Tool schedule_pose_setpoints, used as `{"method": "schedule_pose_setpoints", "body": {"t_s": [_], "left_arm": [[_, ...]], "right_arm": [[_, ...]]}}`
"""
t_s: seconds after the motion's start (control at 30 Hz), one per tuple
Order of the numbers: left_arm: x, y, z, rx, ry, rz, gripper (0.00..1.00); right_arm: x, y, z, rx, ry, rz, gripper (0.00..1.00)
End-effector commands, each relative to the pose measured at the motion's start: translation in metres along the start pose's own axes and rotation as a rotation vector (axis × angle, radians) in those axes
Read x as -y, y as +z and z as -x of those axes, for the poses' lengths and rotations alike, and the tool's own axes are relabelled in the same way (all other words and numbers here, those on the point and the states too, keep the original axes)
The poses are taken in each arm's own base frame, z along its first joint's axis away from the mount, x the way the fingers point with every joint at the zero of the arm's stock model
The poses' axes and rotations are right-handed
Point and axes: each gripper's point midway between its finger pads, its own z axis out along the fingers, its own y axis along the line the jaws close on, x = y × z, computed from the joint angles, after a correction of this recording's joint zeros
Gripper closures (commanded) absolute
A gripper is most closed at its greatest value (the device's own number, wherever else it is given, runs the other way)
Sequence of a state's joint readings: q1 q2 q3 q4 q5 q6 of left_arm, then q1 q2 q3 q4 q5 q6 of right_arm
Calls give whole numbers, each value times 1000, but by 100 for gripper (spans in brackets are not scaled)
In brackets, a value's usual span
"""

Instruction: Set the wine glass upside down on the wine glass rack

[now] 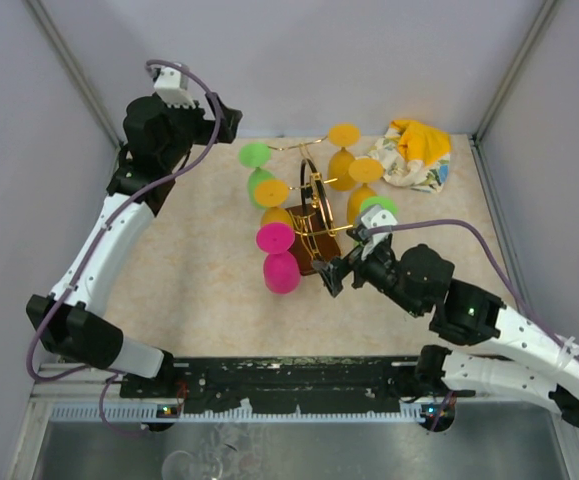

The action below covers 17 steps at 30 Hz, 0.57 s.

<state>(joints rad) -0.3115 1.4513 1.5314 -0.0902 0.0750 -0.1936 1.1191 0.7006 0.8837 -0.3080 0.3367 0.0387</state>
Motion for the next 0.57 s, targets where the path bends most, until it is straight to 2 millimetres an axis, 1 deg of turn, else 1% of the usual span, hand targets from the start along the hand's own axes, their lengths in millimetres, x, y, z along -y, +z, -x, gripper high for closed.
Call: {"method": "schedule_pose_setpoints", "body": {"t_s": [0.0, 0.07, 0.13, 0.27, 0.53], "left_arm": [[-9, -6, 20, 44, -32, 71, 1], [-12, -6, 19, 38, -29, 85, 1], [-12, -7, 18, 35, -29, 86, 1], [-12, -7, 19, 37, -22, 88, 1], [-10, -6, 19, 39, -26, 74, 1]], "right_arm": [[15, -2, 54, 116, 17, -89, 1], [14, 2, 64, 138, 4, -93, 1], [14, 5, 70, 149, -9, -93, 1], [12, 9, 70, 146, -22, -88, 1], [14, 3, 72, 174, -11, -88, 1]]}}
